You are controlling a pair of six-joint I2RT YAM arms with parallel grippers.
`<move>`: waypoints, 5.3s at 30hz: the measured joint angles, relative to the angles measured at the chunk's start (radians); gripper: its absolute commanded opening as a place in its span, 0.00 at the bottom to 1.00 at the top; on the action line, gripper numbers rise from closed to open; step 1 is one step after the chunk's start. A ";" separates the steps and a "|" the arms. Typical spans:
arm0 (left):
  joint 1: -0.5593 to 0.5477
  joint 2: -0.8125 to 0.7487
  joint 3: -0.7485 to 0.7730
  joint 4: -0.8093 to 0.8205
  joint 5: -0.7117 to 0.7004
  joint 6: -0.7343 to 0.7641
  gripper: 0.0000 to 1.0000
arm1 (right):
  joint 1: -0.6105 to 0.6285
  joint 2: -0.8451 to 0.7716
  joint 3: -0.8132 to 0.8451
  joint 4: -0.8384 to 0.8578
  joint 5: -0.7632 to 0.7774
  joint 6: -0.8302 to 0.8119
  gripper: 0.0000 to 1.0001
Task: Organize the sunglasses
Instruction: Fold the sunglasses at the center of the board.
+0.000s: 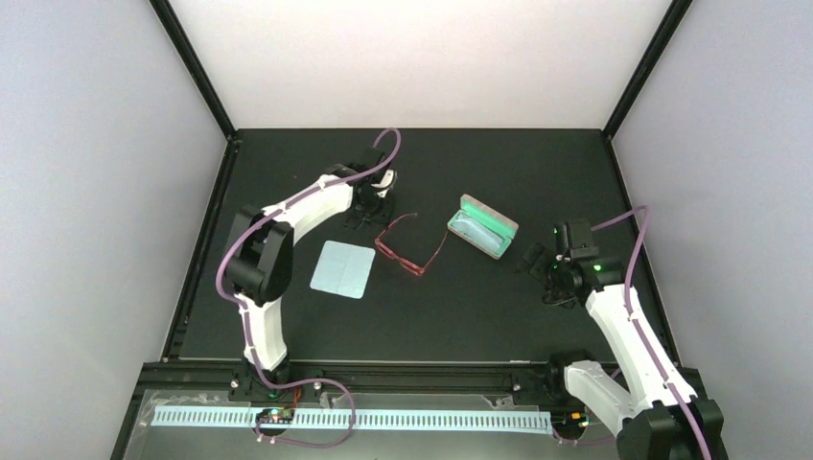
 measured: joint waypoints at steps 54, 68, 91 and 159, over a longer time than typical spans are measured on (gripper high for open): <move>0.004 -0.197 -0.159 0.025 0.054 0.030 0.02 | 0.000 0.096 0.027 0.024 -0.089 -0.066 0.97; -0.063 -0.502 -0.331 0.008 -0.002 -0.021 0.02 | 0.000 0.003 0.074 0.078 -0.257 -0.132 0.96; -0.289 -0.647 -0.354 -0.069 -0.130 -0.213 0.01 | 0.412 0.167 0.377 0.060 -0.140 -0.168 0.89; -0.359 -0.495 -0.122 -0.204 -0.251 -0.313 0.02 | 0.615 0.486 0.542 0.060 -0.076 -0.171 0.46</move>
